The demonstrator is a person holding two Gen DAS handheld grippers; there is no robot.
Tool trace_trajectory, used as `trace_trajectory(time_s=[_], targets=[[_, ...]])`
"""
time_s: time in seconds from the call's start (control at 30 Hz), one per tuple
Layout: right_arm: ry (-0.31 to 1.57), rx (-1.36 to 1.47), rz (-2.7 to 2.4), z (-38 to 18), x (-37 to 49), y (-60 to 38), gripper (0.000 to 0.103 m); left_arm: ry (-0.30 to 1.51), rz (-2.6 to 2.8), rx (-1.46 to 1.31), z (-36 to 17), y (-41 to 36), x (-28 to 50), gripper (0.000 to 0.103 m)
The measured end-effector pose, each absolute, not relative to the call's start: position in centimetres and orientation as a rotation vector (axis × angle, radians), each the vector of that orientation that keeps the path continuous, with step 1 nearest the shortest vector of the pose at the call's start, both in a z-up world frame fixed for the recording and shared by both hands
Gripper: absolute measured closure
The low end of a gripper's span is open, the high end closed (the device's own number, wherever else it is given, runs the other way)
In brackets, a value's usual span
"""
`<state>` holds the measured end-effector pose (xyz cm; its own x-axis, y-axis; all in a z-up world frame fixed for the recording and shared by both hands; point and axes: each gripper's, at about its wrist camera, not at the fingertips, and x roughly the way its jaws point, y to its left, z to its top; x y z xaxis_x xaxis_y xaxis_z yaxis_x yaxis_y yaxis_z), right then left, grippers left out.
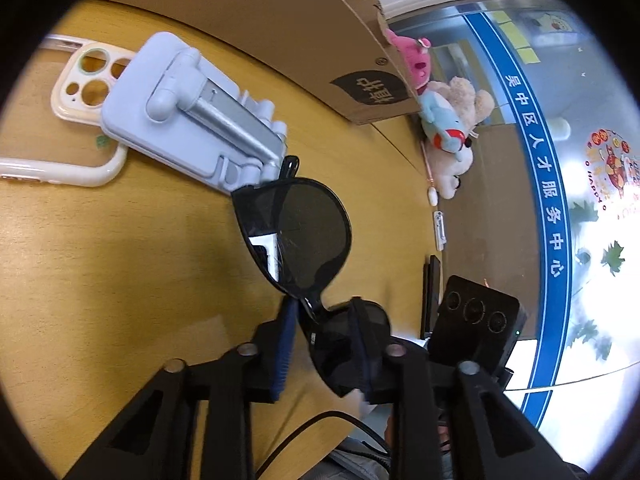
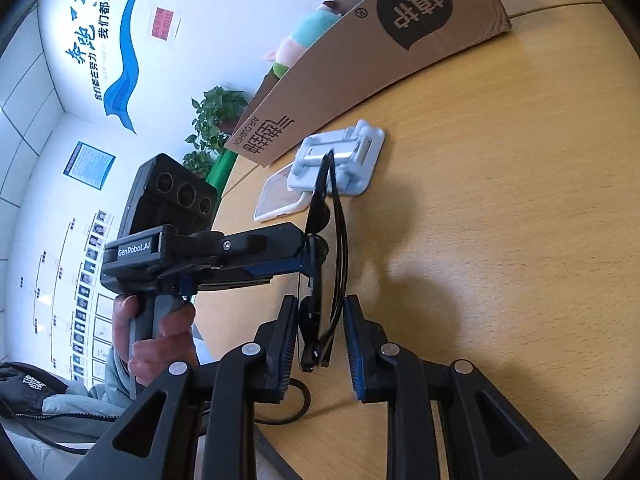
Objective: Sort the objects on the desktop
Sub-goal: 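Lift the sunglasses with the right gripper while the left gripper steadies the lens, then carry the sunglasses with the right gripper over the cardboard box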
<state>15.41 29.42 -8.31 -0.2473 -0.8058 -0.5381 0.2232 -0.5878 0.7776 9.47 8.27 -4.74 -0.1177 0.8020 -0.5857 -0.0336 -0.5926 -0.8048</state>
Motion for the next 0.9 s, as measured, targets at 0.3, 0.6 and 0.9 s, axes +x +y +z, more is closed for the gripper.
trace_trajectory(time_s=[0.3, 0.6, 0.9], targets=[[-0.607, 1.287, -1.97, -6.2, 14.9, 28.2, 0.08, -0.785, 1.887, -1.488, -1.6, 7.9, 9.1, 0.096], [-0.409, 1.182, -2.057, -1.1, 12.4, 25.3, 0.08, -0.703, 1.995, -1.353, 3.4, 6.2, 6.5, 0.097], [-0.339, 1.082, -2.068, 2.6, 8.1, 21.4, 0.08, -0.641, 2.091, -1.256, 7.3, 2.2, 3.4, 0.097]])
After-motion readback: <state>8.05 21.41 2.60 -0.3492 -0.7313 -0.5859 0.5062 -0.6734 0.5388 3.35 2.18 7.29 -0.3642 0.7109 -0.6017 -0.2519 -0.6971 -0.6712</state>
